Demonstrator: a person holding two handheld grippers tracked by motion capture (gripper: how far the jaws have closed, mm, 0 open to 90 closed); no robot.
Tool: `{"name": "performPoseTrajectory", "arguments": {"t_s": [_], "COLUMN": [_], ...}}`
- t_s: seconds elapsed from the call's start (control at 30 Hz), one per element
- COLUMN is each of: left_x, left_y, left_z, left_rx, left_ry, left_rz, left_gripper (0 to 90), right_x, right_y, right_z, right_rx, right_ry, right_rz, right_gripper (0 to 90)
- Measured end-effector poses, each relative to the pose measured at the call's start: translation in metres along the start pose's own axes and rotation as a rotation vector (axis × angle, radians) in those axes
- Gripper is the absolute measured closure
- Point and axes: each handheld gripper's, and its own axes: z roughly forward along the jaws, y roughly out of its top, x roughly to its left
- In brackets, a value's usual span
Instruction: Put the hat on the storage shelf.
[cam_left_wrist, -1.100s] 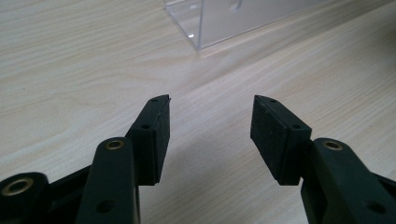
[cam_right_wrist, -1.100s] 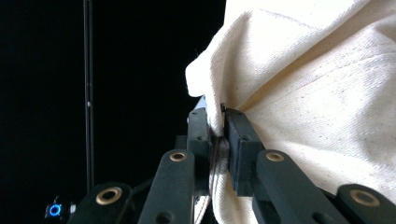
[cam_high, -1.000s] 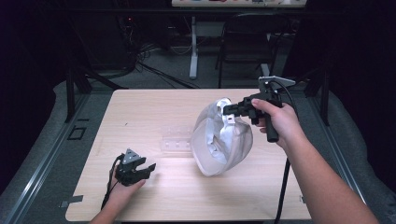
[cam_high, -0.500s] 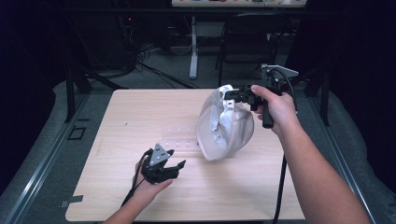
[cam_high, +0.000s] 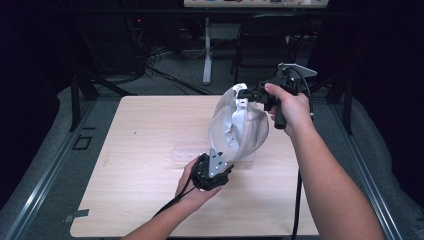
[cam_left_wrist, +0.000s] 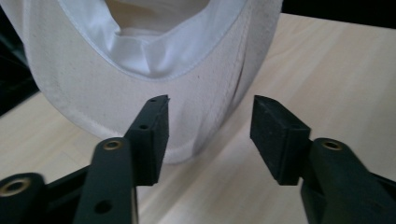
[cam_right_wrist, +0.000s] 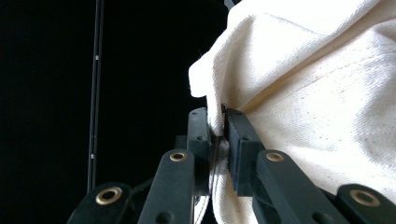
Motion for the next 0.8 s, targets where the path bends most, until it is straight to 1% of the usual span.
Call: {"name": "performPoseTrajectory", "arguments": {"t_s": [0.03,0.13,0.17,0.2,0.27,0.3,0.33,0.43,0.5,0.6,0.63,0.8], "left_x": [0.001,0.005,0.006,0.008,0.011,0.011,0.013,0.015,0.018,0.024,0.026,0.037], "left_y": [0.001,0.001,0.001,0.000,0.000,-0.001,-0.001,-0.002,-0.002,-0.003,-0.004,-0.008], "left_z": [0.002,0.004,0.004,0.004,0.004,0.004,0.003,0.002,0.000,-0.001,-0.001,0.001], "left_rx": [0.009,0.020,0.026,0.036,0.038,0.036,0.036,0.033,0.034,0.034,0.029,0.015], "left_ry": [0.007,0.010,0.017,0.024,0.021,0.021,0.027,0.024,0.025,0.011,-0.004,-0.064], "left_rz": [0.001,-0.020,-0.018,-0.009,-0.016,-0.022,-0.015,-0.011,0.001,0.003,-0.002,-0.056], "left_gripper": [56.0,63.9,67.7,71.0,75.4,76.1,76.7,78.0,78.9,79.9,79.9,80.7], "right_x": [0.000,0.001,0.001,0.001,0.001,0.001,0.001,0.002,0.003,0.004,0.005,0.006], "right_y": [0.000,0.000,0.000,0.001,0.000,0.000,0.000,0.000,0.000,-0.001,-0.001,-0.001], "right_z": [0.000,0.001,0.001,0.001,0.001,0.001,0.001,0.001,0.002,0.003,0.004,0.008], "right_rx": [0.000,0.000,-0.003,-0.003,-0.003,-0.002,-0.003,-0.003,-0.004,-0.005,-0.005,0.003], "right_ry": [0.000,0.000,-0.001,-0.001,-0.004,-0.006,-0.008,-0.009,-0.009,-0.013,-0.014,-0.018], "right_rz": [0.000,-0.003,-0.002,-0.002,-0.004,-0.006,-0.005,-0.008,-0.010,-0.012,-0.014,-0.021], "right_gripper": [81.7,81.7,81.7,81.7,81.7,81.7,81.6,81.6,81.6,81.6,81.6,81.5]}}
